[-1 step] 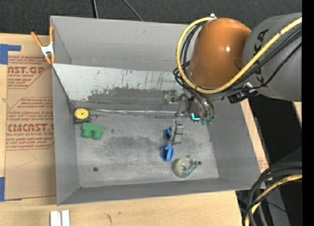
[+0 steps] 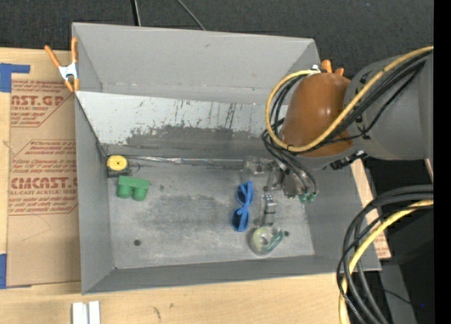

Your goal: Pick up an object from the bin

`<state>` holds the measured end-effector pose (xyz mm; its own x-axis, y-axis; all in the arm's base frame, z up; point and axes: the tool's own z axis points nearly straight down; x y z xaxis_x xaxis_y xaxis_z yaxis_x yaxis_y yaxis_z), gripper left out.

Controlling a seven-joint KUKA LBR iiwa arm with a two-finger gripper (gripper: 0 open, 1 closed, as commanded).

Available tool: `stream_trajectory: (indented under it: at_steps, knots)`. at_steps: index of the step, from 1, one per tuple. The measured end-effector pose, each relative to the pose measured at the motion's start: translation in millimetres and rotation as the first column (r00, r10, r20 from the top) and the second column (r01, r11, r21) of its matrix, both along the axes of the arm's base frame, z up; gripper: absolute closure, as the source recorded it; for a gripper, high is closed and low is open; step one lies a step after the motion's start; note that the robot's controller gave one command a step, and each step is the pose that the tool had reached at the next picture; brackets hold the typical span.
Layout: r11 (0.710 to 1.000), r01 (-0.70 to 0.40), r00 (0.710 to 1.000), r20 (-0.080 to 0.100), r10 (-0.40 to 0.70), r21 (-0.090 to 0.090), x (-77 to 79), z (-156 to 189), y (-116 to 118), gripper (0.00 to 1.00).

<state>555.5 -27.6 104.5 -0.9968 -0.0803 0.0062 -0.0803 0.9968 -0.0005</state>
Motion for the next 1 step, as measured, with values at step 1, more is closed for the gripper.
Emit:
stream_trajectory:
  at_steps: [1]
  knots:
    - [0.937, -0.349, 0.937, 0.006, 0.349, 0.002, -19.9, -35.1, 31.4, 0.0]
